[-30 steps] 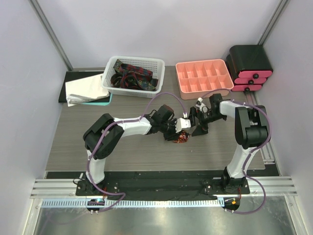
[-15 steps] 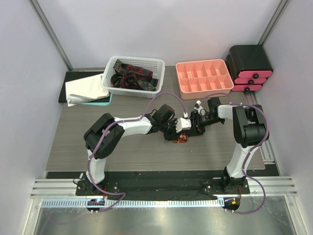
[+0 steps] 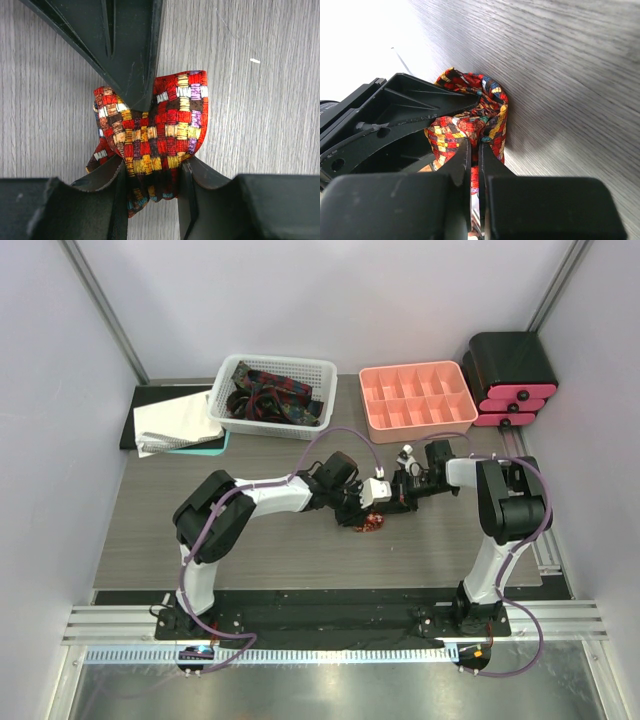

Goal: Roll the ties
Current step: Pick up the tie at the center of the board, then place the tie in the storage box.

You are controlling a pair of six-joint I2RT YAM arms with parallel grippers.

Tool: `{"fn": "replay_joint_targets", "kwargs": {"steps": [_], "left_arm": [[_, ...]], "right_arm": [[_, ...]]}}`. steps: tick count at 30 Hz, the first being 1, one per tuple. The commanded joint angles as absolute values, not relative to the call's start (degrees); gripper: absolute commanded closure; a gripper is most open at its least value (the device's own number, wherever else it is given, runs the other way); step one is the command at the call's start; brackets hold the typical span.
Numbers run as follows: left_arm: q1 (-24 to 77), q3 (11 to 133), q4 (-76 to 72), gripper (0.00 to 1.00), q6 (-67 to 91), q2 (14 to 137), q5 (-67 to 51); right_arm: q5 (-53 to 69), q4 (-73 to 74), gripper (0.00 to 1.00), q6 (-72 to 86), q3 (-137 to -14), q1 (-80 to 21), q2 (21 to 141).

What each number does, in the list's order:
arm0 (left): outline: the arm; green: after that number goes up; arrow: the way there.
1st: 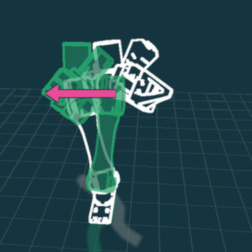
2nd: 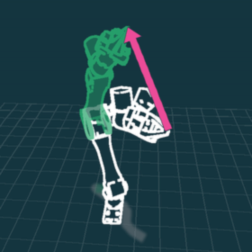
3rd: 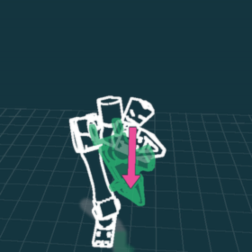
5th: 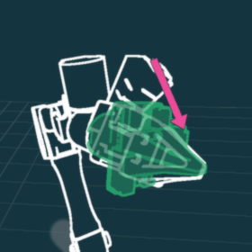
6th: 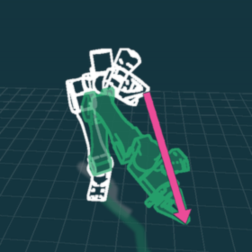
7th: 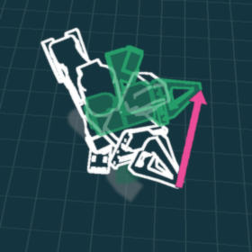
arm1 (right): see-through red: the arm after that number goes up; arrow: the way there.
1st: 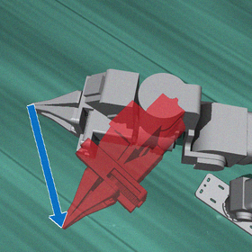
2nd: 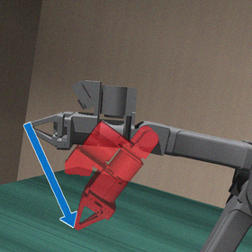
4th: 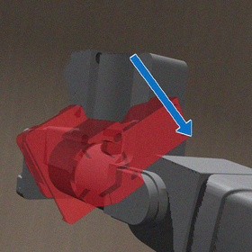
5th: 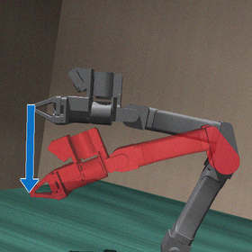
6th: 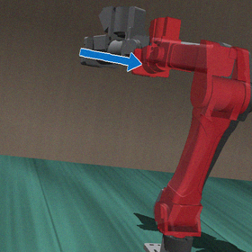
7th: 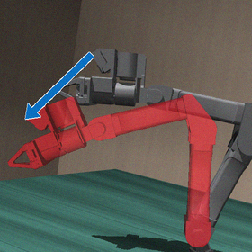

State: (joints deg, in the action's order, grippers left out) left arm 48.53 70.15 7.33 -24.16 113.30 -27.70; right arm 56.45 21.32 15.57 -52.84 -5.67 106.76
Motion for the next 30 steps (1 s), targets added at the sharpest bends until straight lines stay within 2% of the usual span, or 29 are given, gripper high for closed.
{"fn": "replay_joint_targets", "kwargs": {"steps": [1, 2, 4, 5, 7, 8, 11, 17, 23, 27, 30], "left_arm": [[48.2, 68.8, 9.8, 0.60, -22.8, 115.6, -24.4], [48.0, 68.6, 9.8, 0.46, -22.5, 114.3, -25.1], [47.8, 68.4, 9.8, 0.34, -21.8, 112.0, -26.1], [47.7, 68.0, 9.8, 0.18, -21.4, 109.2, -26.6], [47.3, 67.9, 10.7, 0.03, -19.9, 106.3, -28.5], [47.1, 68.4, 11.6, 0.00, -19.4, 104.5, -29.1], [46.1, 70.0, 16.5, 0.00, -16.8, 98.5, -32.0], [43.9, 71.6, 25.5, 0.00, -15.6, 88.9, -32.8], [41.3, 71.4, 32.2, 0.00, -14.1, 84.3, -31.1], [39.5, 69.5, 31.5, 0.00, -12.1, 82.1, -29.4], [38.5, 68.0, 30.4, 0.00, -10.9, 80.9, -28.9]], "right_arm": [[51.8, 19.2, 0.99, 16.5, -51.4, -7.1, 104.3], [51.2, 19.2, 0.99, 16.7, -51.4, -7.0, 102.9], [51.0, 19.2, 0.99, 17.5, -51.6, -7.1, 101.4], [50.9, 19.2, 0.99, 18.4, -51.7, -7.0, 100.9], [50.7, 19.2, 0.99, 19.5, -52.4, -7.0, 98.9], [50.6, 19.2, 0.99, 20.5, -52.6, -7.0, 97.9], [49.7, 20.1, 0.99, 21.1, -54.0, -6.7, 94.9], [43.8, 28.7, 0.99, 15.4, -65.4, -2.9, 92.2], [29.6, 36.8, 0.99, 2.3, -87.6, 2.4, 98.1], [20.1, 38.1, 0.99, -4.0, -104.4, 3.9, 104.7], [12.5, 38.3, 0.99, -7.5, -112.0, 4.0, 109.5]]}}
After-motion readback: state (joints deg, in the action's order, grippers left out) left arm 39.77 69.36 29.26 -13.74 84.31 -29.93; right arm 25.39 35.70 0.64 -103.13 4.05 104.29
